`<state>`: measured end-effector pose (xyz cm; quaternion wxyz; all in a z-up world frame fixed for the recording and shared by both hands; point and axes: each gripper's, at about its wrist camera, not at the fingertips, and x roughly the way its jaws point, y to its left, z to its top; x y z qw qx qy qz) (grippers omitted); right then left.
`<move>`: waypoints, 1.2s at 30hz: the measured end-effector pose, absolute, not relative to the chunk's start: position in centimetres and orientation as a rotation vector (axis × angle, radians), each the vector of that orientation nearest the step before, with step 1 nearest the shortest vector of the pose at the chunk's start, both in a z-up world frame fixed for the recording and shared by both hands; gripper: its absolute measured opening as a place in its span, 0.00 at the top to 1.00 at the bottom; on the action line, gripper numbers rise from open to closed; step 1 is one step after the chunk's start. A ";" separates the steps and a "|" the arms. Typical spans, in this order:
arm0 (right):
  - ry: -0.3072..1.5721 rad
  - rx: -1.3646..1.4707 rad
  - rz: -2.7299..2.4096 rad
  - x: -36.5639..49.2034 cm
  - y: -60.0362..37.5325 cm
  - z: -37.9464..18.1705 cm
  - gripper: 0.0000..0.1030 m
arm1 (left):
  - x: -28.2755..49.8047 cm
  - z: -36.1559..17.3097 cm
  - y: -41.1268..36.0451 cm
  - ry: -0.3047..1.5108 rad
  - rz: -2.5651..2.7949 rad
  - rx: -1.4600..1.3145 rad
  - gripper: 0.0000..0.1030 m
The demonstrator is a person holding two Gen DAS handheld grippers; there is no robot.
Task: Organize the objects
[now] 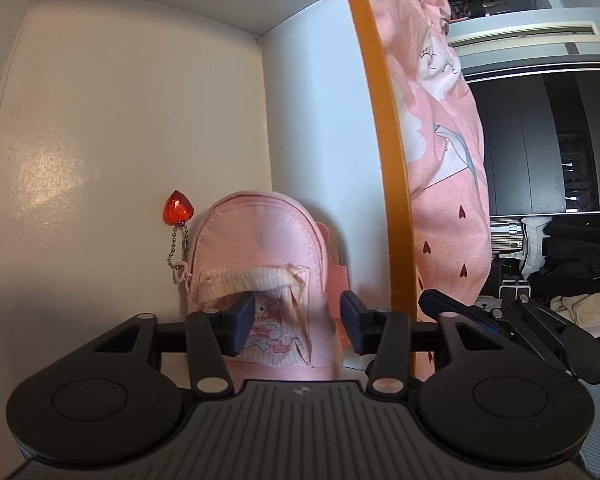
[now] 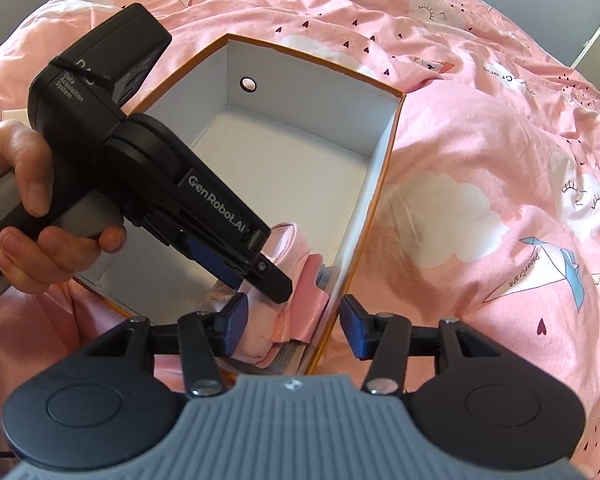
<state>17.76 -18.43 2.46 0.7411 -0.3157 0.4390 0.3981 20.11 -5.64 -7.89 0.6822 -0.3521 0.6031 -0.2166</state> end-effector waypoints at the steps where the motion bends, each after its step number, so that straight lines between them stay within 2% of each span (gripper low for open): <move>1: 0.962 -0.690 0.872 17.7 -18.5 2.5 0.45 | 20.1 -7.7 -5.6 1.344 -0.488 -0.780 0.43; 12: 0.959 -0.695 0.870 17.3 -18.4 2.6 0.44 | 19.2 -4.8 -5.2 1.251 -0.481 -0.661 0.40; 15: 0.962 -0.690 0.873 17.2 -18.4 2.8 0.46 | 19.0 -3.9 -4.9 1.226 -0.463 -0.609 0.40; 17: 0.966 -0.680 0.878 17.2 -18.4 2.9 0.52 | 18.9 -3.3 -4.6 1.216 -0.469 -0.584 0.41; 21: 0.985 -0.639 0.886 17.2 -18.2 2.9 0.56 | 18.6 -2.2 -4.2 1.191 -0.453 -0.524 0.42; 27: 1.098 -0.464 0.929 17.8 -16.3 1.3 0.56 | 17.7 -0.5 -2.4 1.127 -0.402 -0.420 0.46; 36: 1.292 -0.350 0.818 20.1 -12.5 -4.9 0.56 | 17.1 -0.4 -0.8 1.085 -0.374 -0.405 0.46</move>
